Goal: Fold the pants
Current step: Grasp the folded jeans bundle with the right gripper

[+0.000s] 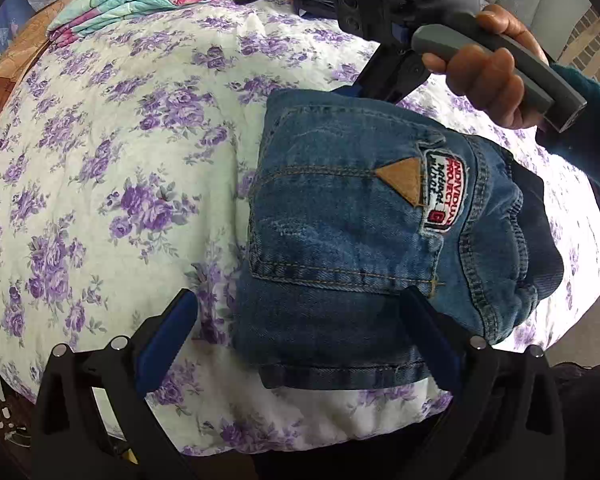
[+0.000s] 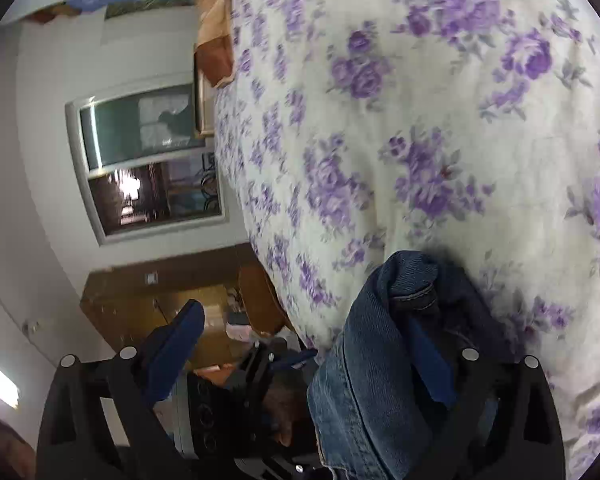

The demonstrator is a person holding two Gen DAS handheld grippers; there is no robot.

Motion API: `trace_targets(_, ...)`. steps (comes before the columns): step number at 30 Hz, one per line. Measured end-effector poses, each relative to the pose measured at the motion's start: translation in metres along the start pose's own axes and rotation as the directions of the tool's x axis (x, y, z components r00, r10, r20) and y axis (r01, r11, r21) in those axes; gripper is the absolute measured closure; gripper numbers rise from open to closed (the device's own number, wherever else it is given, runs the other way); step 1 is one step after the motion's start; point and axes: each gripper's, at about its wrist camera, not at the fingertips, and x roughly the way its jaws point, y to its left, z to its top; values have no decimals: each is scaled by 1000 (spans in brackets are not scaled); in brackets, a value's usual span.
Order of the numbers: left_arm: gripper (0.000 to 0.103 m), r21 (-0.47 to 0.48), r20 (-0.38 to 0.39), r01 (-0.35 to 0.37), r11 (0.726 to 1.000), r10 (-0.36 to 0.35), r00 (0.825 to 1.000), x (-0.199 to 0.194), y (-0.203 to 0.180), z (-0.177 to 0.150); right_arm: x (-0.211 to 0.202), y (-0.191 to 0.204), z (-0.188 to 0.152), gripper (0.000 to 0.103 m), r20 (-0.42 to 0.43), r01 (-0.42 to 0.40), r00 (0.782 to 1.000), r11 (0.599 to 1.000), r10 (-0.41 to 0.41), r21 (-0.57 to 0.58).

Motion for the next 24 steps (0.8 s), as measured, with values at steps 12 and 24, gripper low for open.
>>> trace_targets(12,4,50,0,-76,996,77,997,2,-9,6,-18,15,15,36,129,130,985,986,-116,-103)
trace_targets(24,4,122,-1,-137,983,138,990,2,-26,12,-22,72,-56,10,163,-119,974,964,160,-237)
